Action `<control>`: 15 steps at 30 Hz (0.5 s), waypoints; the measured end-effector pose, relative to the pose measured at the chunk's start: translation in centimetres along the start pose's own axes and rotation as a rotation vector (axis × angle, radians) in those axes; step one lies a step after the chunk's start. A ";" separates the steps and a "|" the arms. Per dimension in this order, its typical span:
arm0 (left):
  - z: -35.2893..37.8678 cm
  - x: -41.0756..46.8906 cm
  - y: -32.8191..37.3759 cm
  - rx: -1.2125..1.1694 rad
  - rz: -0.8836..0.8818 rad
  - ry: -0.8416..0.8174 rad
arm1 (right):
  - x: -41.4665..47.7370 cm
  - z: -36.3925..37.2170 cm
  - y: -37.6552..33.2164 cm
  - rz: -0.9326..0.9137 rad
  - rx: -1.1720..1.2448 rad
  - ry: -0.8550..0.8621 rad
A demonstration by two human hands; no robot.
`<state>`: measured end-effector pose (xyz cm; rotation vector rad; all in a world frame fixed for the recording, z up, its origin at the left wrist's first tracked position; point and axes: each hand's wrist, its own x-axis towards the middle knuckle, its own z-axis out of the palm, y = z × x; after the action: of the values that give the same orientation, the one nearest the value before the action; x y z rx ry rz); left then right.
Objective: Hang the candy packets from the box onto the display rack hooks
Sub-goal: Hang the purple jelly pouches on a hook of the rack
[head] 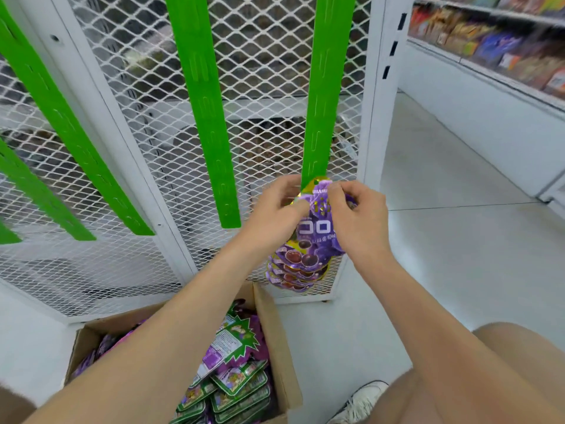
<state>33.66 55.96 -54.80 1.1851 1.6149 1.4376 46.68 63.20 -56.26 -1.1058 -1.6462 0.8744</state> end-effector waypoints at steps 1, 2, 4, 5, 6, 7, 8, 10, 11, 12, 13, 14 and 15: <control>0.2 0.3 0.0 -0.011 -0.006 -0.009 | 0.1 0.1 0.2 0.017 -0.002 -0.014; 0.5 0.5 0.0 -0.035 -0.024 -0.011 | 0.2 0.2 0.4 0.034 -0.002 -0.030; 0.6 0.8 -0.1 -0.092 -0.057 -0.007 | 0.2 0.4 0.6 0.053 -0.013 -0.042; 0.6 0.8 -0.2 -0.112 -0.063 -0.007 | 0.2 0.3 0.6 0.057 -0.024 -0.040; 0.6 0.7 -0.4 -0.117 -0.066 -0.010 | 0.2 0.4 0.6 0.057 -0.037 -0.038; 0.5 0.7 -0.5 -0.113 -0.070 -0.017 | 0.2 0.4 0.6 0.059 -0.052 -0.037; 0.4 0.6 -0.7 -0.107 -0.074 -0.028 | 0.2 0.4 0.6 0.061 -0.071 -0.035; 0.2 0.5 -1.1 -0.091 -0.080 -0.042 | 0.0 0.5 0.6 0.071 -0.106 -0.019; 0.1 0.5 -1.2 -0.081 -0.080 -0.046 | -0.1 0.5 0.6 0.076 -0.122 -0.013; 0.0 0.5 -1.3 -0.079 -0.084 -0.050 | -0.2 0.5 0.7 0.082 -0.139 -0.015; -0.1 0.5 -1.3 -0.082 -0.092 -0.055 | -0.4 0.4 0.7 0.085 -0.159 -0.028; -0.1 0.4 -1.3 -0.089 -0.105 -0.062 | -0.5 0.4 0.7 0.082 -0.180 -0.045; -0.2 0.4 -1.3 -0.087 -0.122 -0.068 | -0.7 0.4 0.8 0.073 -0.197 -0.063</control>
<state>33.04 56.30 -56.02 1.0565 1.5349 1.3616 46.65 62.75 -57.29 -1.2916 -1.7837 0.8135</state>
